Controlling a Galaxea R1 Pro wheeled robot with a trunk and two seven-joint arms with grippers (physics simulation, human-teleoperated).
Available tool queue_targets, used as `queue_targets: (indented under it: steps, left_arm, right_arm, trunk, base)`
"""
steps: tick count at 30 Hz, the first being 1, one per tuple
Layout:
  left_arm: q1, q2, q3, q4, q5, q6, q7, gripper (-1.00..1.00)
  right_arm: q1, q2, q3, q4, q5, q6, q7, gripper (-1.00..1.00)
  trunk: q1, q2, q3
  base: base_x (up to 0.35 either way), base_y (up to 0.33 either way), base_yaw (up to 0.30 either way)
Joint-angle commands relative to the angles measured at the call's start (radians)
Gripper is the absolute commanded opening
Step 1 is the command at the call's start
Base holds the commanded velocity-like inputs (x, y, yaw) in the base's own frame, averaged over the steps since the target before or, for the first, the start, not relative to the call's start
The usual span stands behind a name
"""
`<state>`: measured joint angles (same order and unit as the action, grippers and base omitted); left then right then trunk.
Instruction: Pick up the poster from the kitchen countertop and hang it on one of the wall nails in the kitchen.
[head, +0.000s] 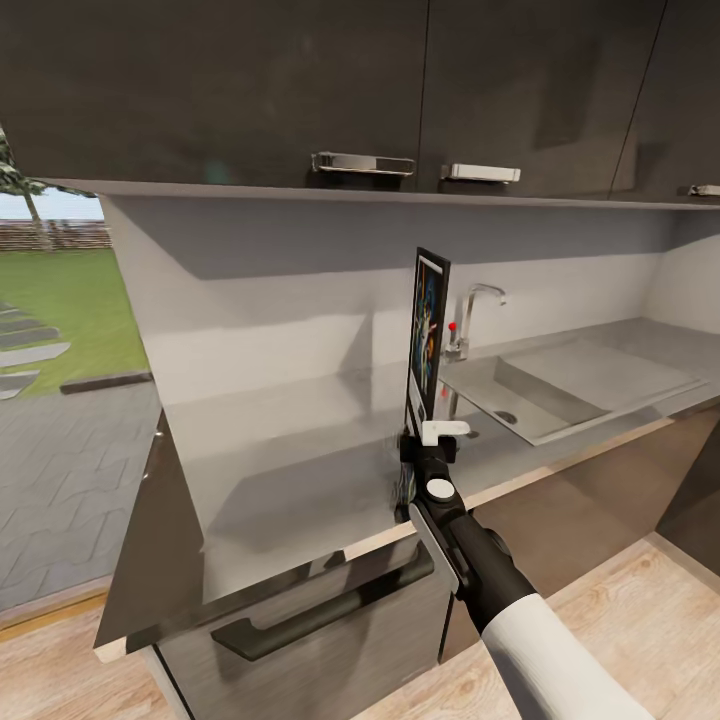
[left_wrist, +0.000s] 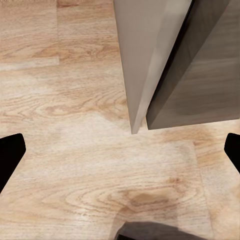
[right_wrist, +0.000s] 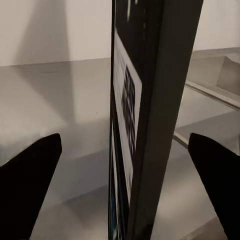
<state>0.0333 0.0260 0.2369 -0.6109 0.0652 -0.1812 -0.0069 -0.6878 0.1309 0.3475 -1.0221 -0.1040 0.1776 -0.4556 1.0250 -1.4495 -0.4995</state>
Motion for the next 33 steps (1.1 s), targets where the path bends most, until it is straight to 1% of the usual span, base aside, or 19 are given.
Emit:
queue_targets:
  steps: [1, 3, 6, 9, 26, 27, 33]
  left_arm:
    - [0.0, 0.0, -0.001, -0.001, 0.007, -0.001, -0.001, 1.0]
    - [0.0, 0.0, -0.001, -0.001, 0.007, -0.001, -0.001, 1.0]
    - [0.0, 0.0, -0.001, -0.001, 0.007, -0.001, -0.001, 1.0]
    - [0.0, 0.0, -0.001, -0.001, 0.007, -0.001, -0.001, 1.0]
    - [0.0, 0.0, -0.001, -0.001, 0.007, -0.001, -0.001, 1.0]
    - [0.0, 0.0, -0.001, -0.001, 0.007, -0.001, -0.001, 1.0]
    - [0.0, 0.0, -0.001, -0.001, 0.007, -0.001, -0.001, 1.0]
  right_arm:
    - [-0.001, -0.001, 0.003, -0.001, -0.011, 0.003, -0.008, -1.0]
    - [-0.001, -0.001, 0.003, -0.001, -0.017, 0.002, -0.008, -1.0]
    - [-0.001, -0.001, 0.003, -0.001, -0.038, 0.002, -0.008, -1.0]
    - [-0.001, -0.001, 0.003, -0.002, -0.048, 0.002, -0.008, -1.0]
    - [-0.001, -0.001, 0.004, -0.01, -0.051, 0.004, -0.009, -1.0]
    - [-0.001, -0.001, 0.005, -0.093, -0.051, 0.016, -0.013, -1.0]
    - [-0.001, -0.001, 0.005, -0.1, -0.051, 0.017, -0.014, -1.0]
  trunk:
    - [0.0, -0.001, -0.001]
    - [0.0, -0.001, -0.001]
    - [0.0, -0.001, -0.001]
    - [0.0, -0.001, -0.001]
    - [0.0, -0.001, -0.001]
    - [0.0, -0.001, -0.001]
    - [0.0, -0.001, -0.001]
  base:
    - [0.001, 0.0, 0.0]
    - [0.0, 0.0, 0.0]
    - [0.0, 0.0, 0.0]
    - [0.0, 0.0, 0.0]
    - [0.0, 0.0, 0.0]
    - [0.0, 0.0, 0.0]
    - [0.0, 0.0, 0.0]
